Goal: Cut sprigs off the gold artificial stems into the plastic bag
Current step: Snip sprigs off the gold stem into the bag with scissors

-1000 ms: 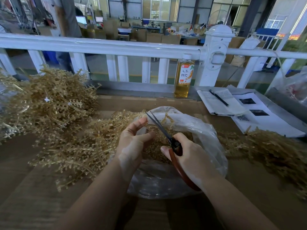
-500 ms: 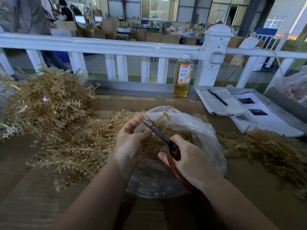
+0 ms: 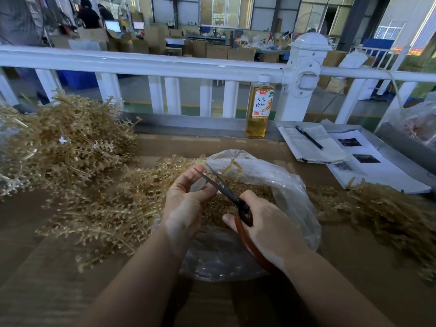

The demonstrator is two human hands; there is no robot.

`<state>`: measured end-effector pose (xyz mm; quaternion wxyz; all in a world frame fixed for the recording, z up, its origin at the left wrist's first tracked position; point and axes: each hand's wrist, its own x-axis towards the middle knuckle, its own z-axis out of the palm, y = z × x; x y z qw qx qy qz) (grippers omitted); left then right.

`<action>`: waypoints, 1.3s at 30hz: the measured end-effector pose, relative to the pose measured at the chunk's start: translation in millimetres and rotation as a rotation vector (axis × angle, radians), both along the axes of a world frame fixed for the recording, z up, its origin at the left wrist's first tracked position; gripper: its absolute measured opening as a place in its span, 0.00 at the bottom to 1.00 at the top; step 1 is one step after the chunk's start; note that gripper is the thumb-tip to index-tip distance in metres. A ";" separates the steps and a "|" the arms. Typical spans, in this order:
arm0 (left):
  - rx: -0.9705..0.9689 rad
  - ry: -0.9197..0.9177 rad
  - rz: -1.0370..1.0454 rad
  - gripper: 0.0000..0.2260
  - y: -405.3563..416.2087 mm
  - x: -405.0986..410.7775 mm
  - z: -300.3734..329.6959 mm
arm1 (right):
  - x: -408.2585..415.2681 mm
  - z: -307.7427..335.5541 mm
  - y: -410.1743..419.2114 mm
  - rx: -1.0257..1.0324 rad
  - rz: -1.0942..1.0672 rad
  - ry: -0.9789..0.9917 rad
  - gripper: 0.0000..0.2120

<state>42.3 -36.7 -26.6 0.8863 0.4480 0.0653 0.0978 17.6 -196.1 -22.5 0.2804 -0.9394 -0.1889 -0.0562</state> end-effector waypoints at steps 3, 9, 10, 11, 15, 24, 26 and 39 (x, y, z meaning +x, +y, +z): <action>0.025 0.000 0.004 0.18 -0.4 0.8 -0.5 | 0.1 0.2 0.2 -0.007 0.003 -0.013 0.14; 0.033 -0.008 0.004 0.18 -0.5 2.2 -1.3 | -1.5 1.7 0.5 -0.014 0.012 -0.036 0.15; 0.036 -0.006 0.007 0.18 -0.6 2.4 -2.1 | -1.5 1.9 0.7 -0.016 0.012 -0.036 0.15; 0.039 0.001 0.012 0.19 -0.5 2.3 -2.8 | -1.4 2.2 0.7 -0.017 0.013 -0.038 0.15; 0.049 0.031 0.023 0.20 0.8 4.3 -5.7 | -0.4 1.2 0.2 -0.024 0.016 -0.051 0.14; -0.056 0.000 -0.022 0.14 5.6 6.0 -6.1 | -0.2 -3.3 -0.7 -0.030 0.003 -0.089 0.17; -0.080 0.022 -0.004 0.13 5.3 7.0 -5.9 | -0.6 -4.5 -0.6 -0.031 0.001 -0.107 0.18; -0.086 0.041 0.071 0.20 5.2 2.0 -3.9 | -1.0 -6.8 -1.5 -0.077 0.002 -0.127 0.16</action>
